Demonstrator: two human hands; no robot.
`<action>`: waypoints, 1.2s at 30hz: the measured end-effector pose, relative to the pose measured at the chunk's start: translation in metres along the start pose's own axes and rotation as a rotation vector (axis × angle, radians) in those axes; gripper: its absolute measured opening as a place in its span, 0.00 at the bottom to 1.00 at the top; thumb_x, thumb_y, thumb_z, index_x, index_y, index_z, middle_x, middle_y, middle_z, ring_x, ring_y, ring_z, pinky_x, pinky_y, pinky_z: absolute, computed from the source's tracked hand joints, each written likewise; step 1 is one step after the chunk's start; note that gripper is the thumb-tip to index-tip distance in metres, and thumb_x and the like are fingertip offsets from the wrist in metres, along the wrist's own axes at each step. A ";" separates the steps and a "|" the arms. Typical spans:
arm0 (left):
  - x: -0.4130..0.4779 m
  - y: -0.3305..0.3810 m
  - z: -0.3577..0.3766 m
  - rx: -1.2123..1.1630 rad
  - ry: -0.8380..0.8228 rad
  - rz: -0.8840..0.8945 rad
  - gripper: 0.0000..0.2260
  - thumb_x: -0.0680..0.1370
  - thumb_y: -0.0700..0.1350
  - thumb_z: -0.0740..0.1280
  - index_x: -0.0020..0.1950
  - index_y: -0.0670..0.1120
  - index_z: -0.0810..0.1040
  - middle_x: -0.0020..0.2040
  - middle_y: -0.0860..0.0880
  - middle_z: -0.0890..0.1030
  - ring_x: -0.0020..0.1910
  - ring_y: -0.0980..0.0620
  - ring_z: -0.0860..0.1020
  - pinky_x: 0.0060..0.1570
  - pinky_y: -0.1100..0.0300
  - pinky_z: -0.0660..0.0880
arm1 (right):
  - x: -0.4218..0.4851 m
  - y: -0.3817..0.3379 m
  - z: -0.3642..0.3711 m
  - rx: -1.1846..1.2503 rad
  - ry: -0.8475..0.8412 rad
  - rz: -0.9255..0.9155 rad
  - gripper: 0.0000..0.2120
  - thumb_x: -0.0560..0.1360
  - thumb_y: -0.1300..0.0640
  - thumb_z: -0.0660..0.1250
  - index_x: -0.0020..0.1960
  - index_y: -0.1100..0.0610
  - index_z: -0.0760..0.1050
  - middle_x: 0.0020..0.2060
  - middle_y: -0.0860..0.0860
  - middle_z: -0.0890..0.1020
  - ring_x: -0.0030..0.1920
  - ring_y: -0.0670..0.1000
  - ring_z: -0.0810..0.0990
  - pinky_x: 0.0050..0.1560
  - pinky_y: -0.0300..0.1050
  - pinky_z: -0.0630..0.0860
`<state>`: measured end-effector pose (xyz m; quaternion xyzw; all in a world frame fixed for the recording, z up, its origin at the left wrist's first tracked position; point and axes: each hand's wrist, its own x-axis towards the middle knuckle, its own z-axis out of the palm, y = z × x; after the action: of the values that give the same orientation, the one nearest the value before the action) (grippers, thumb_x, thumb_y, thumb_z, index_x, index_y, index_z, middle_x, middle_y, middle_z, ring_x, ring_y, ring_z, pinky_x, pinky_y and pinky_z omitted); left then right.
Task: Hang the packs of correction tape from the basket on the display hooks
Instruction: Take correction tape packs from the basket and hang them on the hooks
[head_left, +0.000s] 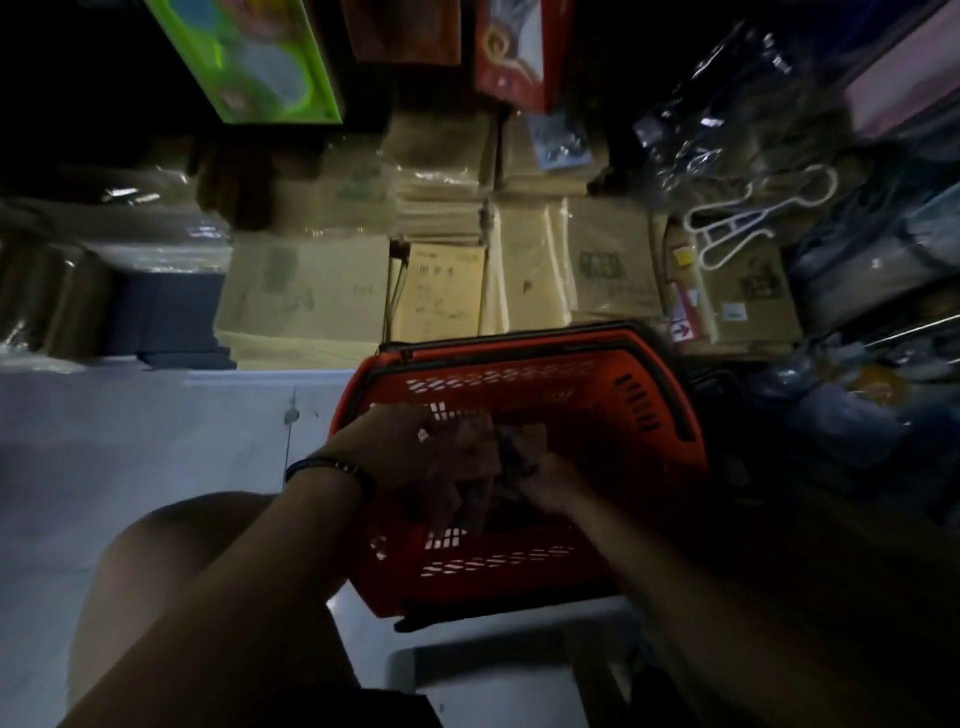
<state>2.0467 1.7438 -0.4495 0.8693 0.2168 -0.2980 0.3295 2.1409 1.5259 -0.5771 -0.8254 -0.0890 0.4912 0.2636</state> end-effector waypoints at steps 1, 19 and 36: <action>0.006 -0.003 -0.001 -0.017 0.005 -0.007 0.17 0.80 0.62 0.63 0.62 0.56 0.82 0.62 0.50 0.84 0.62 0.48 0.82 0.65 0.48 0.77 | 0.012 0.003 0.006 0.057 0.007 0.007 0.12 0.77 0.62 0.75 0.60 0.62 0.80 0.50 0.50 0.80 0.54 0.48 0.77 0.36 0.23 0.67; 0.043 -0.036 -0.006 -0.017 -0.092 -0.054 0.27 0.79 0.71 0.57 0.70 0.57 0.75 0.66 0.50 0.82 0.62 0.48 0.82 0.63 0.48 0.78 | 0.115 0.038 0.077 0.277 0.110 0.316 0.23 0.80 0.47 0.70 0.69 0.59 0.78 0.68 0.61 0.80 0.66 0.61 0.80 0.69 0.59 0.76; 0.035 -0.028 -0.003 -0.122 -0.171 0.011 0.42 0.67 0.82 0.54 0.71 0.59 0.78 0.66 0.54 0.83 0.62 0.53 0.81 0.68 0.48 0.75 | -0.043 -0.009 -0.014 0.777 0.030 -0.111 0.08 0.80 0.64 0.69 0.43 0.56 0.77 0.44 0.60 0.87 0.42 0.58 0.87 0.42 0.49 0.80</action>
<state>2.0570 1.7716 -0.4836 0.8200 0.2010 -0.3557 0.4008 2.1326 1.5113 -0.5337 -0.6650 0.0629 0.4610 0.5842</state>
